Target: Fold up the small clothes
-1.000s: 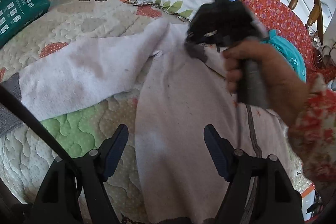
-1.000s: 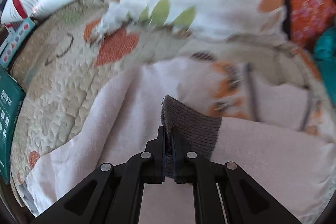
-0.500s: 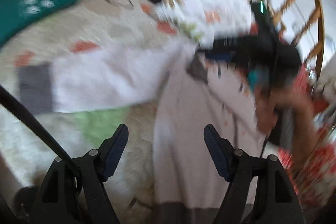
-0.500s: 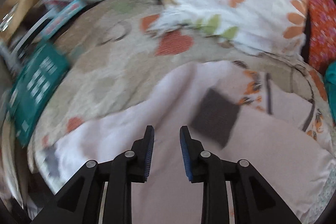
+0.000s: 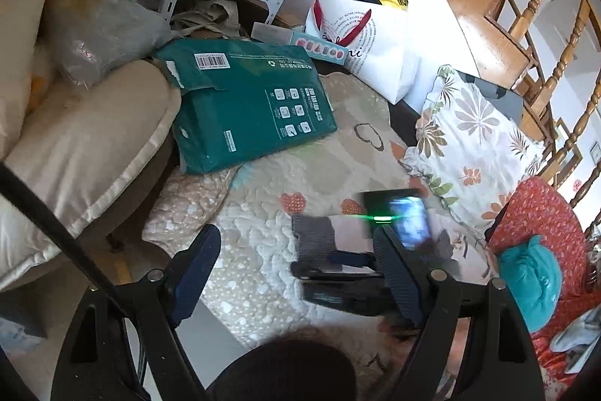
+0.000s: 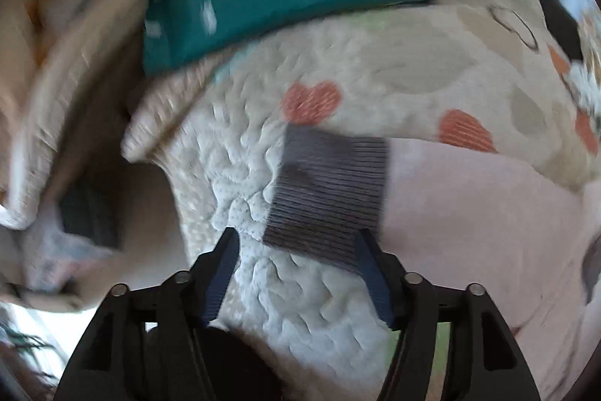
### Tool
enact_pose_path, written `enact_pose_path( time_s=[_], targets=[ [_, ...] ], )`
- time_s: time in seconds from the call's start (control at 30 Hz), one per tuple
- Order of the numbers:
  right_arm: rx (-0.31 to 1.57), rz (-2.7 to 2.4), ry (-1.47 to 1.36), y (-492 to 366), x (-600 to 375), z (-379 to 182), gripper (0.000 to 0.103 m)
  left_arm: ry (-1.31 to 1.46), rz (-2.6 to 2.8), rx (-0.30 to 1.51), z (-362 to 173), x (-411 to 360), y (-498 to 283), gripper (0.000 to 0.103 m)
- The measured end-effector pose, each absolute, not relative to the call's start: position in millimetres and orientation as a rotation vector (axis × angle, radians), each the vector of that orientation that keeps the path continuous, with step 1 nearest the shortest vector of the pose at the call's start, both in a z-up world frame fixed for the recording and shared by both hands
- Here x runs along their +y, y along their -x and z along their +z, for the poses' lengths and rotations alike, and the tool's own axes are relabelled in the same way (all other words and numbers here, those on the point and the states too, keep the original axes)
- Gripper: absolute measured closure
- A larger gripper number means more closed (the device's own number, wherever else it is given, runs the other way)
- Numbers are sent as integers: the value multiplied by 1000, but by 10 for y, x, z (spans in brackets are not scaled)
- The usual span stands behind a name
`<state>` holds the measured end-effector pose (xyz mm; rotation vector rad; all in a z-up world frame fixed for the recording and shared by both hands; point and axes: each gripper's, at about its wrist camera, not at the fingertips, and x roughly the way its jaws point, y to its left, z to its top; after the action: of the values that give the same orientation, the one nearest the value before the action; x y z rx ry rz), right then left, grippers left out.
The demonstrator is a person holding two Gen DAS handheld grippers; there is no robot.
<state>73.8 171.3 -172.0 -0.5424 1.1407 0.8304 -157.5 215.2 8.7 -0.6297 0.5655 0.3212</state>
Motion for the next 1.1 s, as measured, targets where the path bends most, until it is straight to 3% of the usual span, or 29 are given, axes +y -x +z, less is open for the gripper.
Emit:
enact_pose_path(
  time_s=[0.1, 0.2, 0.4, 0.57, 0.83, 1.0, 1.03, 1.1],
  targets=[
    [1070, 741, 633, -677, 1827, -1847, 35, 621, 289, 602, 82, 2033, 1496, 21],
    [1063, 708, 544, -748, 1682, -1691, 93, 581, 255, 627, 86, 1844, 1396, 21],
    [954, 554, 221, -1246, 421, -895, 93, 522, 207, 648, 127, 1543, 1245, 21],
    [889, 286, -48, -1662, -1280, -421, 93, 477, 143, 687, 122, 1185, 1045, 21],
    [953, -178, -288, -1676, -3697, -1071, 93, 373, 13, 776, 16, 513, 583, 21],
    [980, -221, -389, -1617, -4239, -1456, 93, 297, -37, 867, -219, 88, 98, 21],
    [979, -244, -398, -1591, -4331, -1490, 99, 279, -46, 884, -299, 0, -11, 21],
    [975, -284, -378, -1548, -4582, -1549, 99, 257, -54, 914, -439, -145, -169, 21]
  ],
)
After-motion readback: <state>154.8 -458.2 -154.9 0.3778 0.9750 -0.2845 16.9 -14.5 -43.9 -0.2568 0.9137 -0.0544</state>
